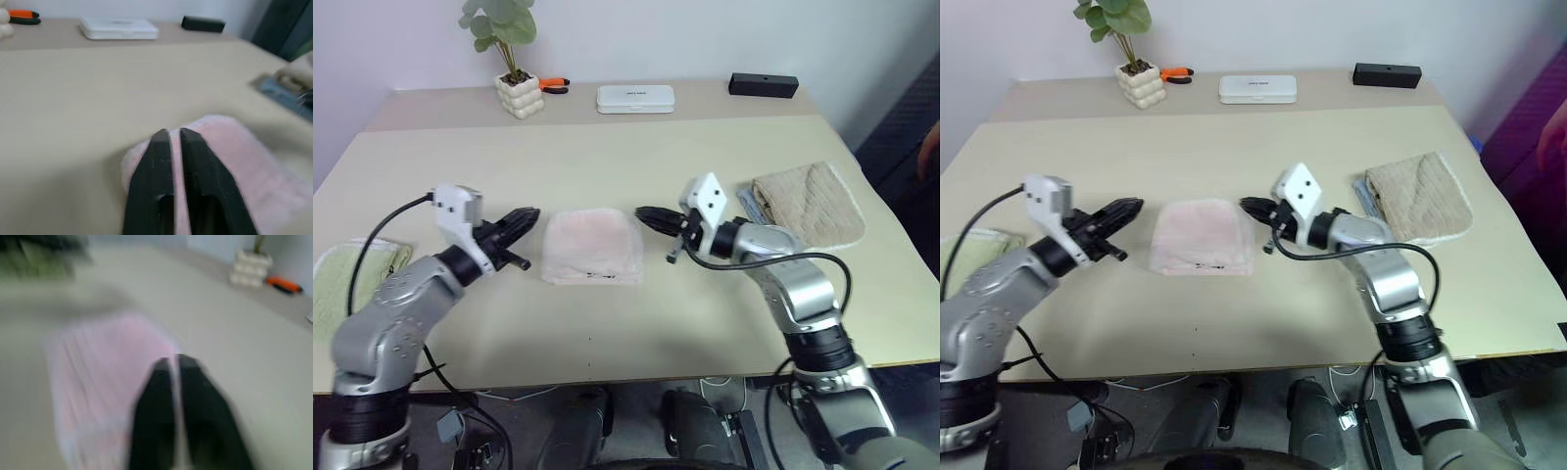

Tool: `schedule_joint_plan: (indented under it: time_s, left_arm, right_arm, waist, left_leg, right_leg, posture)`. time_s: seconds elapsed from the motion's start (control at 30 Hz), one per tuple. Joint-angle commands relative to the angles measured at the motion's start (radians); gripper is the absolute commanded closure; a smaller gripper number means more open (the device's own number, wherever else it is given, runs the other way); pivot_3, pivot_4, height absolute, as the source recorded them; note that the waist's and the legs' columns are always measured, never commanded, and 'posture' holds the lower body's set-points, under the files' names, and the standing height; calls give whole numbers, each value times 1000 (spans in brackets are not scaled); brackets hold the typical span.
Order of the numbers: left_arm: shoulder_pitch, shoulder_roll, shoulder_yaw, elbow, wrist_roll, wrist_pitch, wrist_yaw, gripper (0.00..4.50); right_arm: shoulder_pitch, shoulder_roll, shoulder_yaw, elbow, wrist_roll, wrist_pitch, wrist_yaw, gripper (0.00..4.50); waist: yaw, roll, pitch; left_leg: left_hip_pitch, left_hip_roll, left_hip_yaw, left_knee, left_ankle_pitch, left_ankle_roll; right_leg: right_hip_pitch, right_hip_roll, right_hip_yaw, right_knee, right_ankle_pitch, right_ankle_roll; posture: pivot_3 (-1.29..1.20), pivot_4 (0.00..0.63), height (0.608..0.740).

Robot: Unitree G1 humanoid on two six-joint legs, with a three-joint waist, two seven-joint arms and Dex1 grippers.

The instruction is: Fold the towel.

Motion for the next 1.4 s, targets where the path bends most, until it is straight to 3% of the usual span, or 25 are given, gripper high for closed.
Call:
schedule_joint_plan:
  time_s: [0.03, 0.17, 0.27, 0.53, 0.6, 0.7, 0.87, 0.9, 1.1, 1.33, 1.4]
  left_arm:
    - [-24, -37, -93, 48, 101, -56, -18, 4011]
    - [-7, -49, -218, 143, 246, -117, -58, 4011]
    - [12, -56, -244, 184, 305, -151, -72, 4011]
    - [81, -119, -120, 121, 252, -201, -70, 4011]
    - [87, -141, -53, 94, 202, -186, -50, 4011]
    - [95, -179, 107, 45, 53, -108, 32, 3156]
    - [146, -198, 257, 7, -176, 93, 168, 582]
    - [161, -199, 262, 7, -229, 152, 191, 52]
    - [143, -249, 229, 55, -367, 314, 293, 19]
    - [65, -317, 145, 106, -379, 368, 330, 19]
    - [58, -334, 127, 105, -380, 370, 326, 540]
  right_arm:
    - [-18, 64, 74, 45, -29, 21, -42, 4450]
    - [-18, 87, 194, 186, -150, -4, -76, 4450]
    - [-8, 80, 225, 250, -208, -12, -102, 4450]
    - [9, 59, 139, 174, -163, -19, -89, 4450]
    - [10, 43, 110, 125, -128, -10, -60, 3911]
    - [23, -21, 88, 25, -99, -30, 7, 2589]
    - [63, -137, 84, -128, -59, -40, 115, 31]
    - [71, -159, 89, -155, -55, -49, 139, 0]
    - [89, -201, 118, -198, -64, -109, 194, 0]
    - [85, -189, 134, -175, -92, -141, 178, 0]
    - [88, -194, 135, -173, -101, -143, 176, 0]
  waist:
    - [-2, 0, 0]
    - [-6, 0, 0]
    - [-9, 0, 0]
    - [-8, 0, -1]
    - [-5, 0, 0]
    - [-5, 0, 0]
    - [-9, 0, 0]
    - [-9, 0, 0]
    - [0, -1, 0]
    - [1, -1, -1]
    - [1, -1, -1]
  left_leg:
    - [0, 0, 0, 0, 0, 0]
    - [0, 0, 0, -1, 0, -1]
    - [0, 0, 1, -1, 1, -1]
    - [0, 0, 0, 0, 1, -1]
    - [0, 0, 0, 0, 0, -1]
    - [0, 0, 0, 0, 0, -1]
    - [0, 1, 0, 0, 0, -1]
    - [0, 1, 0, 0, 0, -1]
    - [0, 1, 0, 2, 0, -1]
    - [0, 1, 0, 2, 0, -1]
    - [0, 1, 0, 2, 0, -1]
  right_leg:
    - [0, 0, 0, 0, 0, 0]
    - [-2, 0, 0, 1, 1, 0]
    - [-2, 0, 0, 1, 1, -1]
    - [-2, 1, 0, 2, 2, 0]
    - [-2, 0, 0, 2, 2, 0]
    - [-2, 0, 0, 1, 2, 0]
    - [-2, 0, -1, 1, 2, 1]
    - [-2, 0, -1, 1, 2, 1]
    - [0, 1, -1, 1, 1, 1]
    - [1, 0, -1, 1, 2, 0]
    - [1, 0, -1, 1, 2, 0]
  posture:
    - [0, 150, 740]
    - [0, 150, 740]
    - [0, 150, 740]
    - [0, 150, 740]
    - [0, 150, 740]
    - [0, 150, 740]
    - [0, 150, 740]
    - [0, 150, 740]
    - [0, 150, 740]
    - [0, 150, 740]
    - [0, 150, 740]
